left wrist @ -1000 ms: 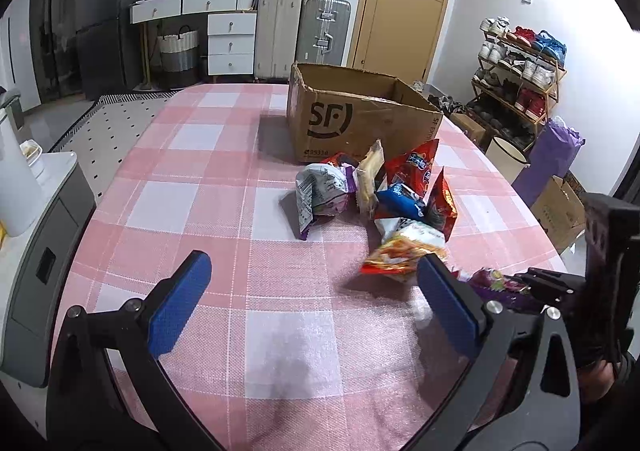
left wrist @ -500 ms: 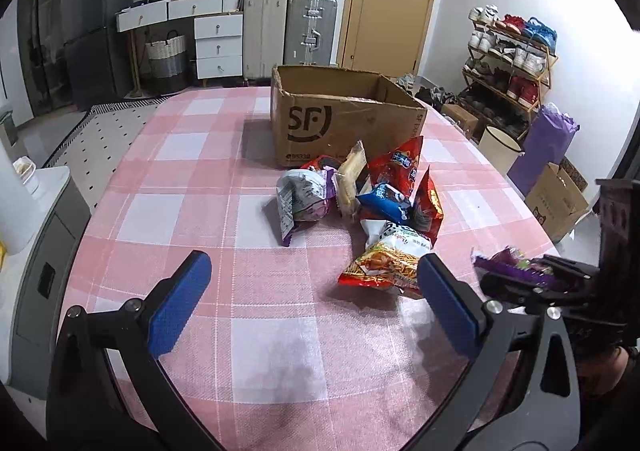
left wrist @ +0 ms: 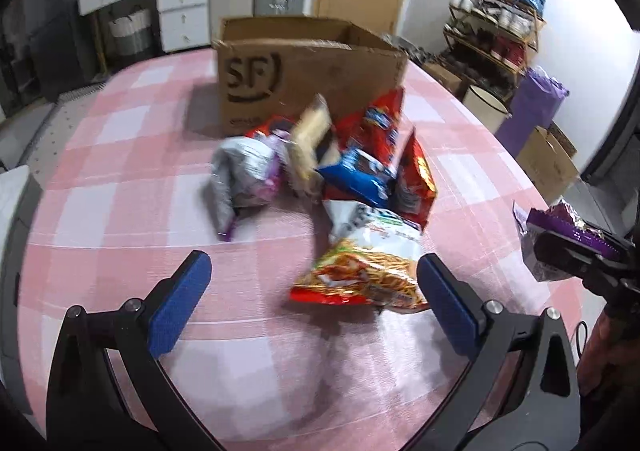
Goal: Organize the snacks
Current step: 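Grasp the white noodle-snack bag with the left gripper while the right gripper holds the purple bag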
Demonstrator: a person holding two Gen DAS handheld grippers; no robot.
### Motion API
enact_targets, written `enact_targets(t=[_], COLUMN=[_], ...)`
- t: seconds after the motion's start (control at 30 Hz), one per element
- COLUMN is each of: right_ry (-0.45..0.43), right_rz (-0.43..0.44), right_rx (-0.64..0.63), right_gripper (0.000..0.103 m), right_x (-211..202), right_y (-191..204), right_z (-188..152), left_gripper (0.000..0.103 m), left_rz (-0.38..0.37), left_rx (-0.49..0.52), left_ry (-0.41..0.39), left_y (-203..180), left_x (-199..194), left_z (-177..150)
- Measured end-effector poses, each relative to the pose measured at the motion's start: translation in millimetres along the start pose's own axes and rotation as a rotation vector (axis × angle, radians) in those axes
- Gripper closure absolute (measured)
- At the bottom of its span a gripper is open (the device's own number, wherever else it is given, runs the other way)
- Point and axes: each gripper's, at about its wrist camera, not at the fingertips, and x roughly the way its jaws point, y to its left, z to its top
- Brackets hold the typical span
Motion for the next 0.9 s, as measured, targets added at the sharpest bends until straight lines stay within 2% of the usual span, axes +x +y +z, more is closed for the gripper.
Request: enact_targets(t=[0.13,0.3,0.43,0.53,0.6,0.7,0.73,0.8,0.9], right_ry=[0.015,0.023,0.033,0.039,0.043,0.041,0.041,0.043,0.042], right_rz=[-0.014,-0.018,-0.021,-0.019,-0.022,-0.022,-0.021,-0.025,-0.024], right_rx=[0.004,0.016,0.016,0.026,0.026,0.023,0.022,0.024,0.025], right_gripper=[0.055,0.055,0.055,0.054,0.054,0.054,0.054,0.054,0.054], right_x=[3.4,7.0,11.3,14.3,16.6,17.4,17.8,17.6,16.5], right_y=[-3.6,-9.9,-11.4,-13.4,-13.6,-13.4,-13.5,-13.1,-12.0], right_z=[-0.8,-2.1,-3.0,-4.9,-4.8,-5.0,-5.2,-5.1,-5.2], left_gripper=[0.0,0.0,0.0,0.001,0.006,0.011,0.015,0.029,0.035], left_rz=[-0.001,-0.031,-0.041,-0.04,-0.005,-0.039,-0.047,-0.074,-0.092], left_rx=[0.031,0.024,0.069,0.05,0.01,0.003,-0.001,-0.019,-0.033], left_ry=[0.033,0.069,0.079,0.101,0.135,0.139,0.138,0.142,0.145], left_y=[-6.7,-10.7,-21.5,-23.5,-19.8,-20.0,-19.4,-16.0,-11.1], left_x=[20.9,40.5,53.9,63.9,70.9,73.5,74.0,75.0,75.8], left_z=[5.7,15.6,23.2,25.4,24.5,26.5,27.1,27.9,28.8])
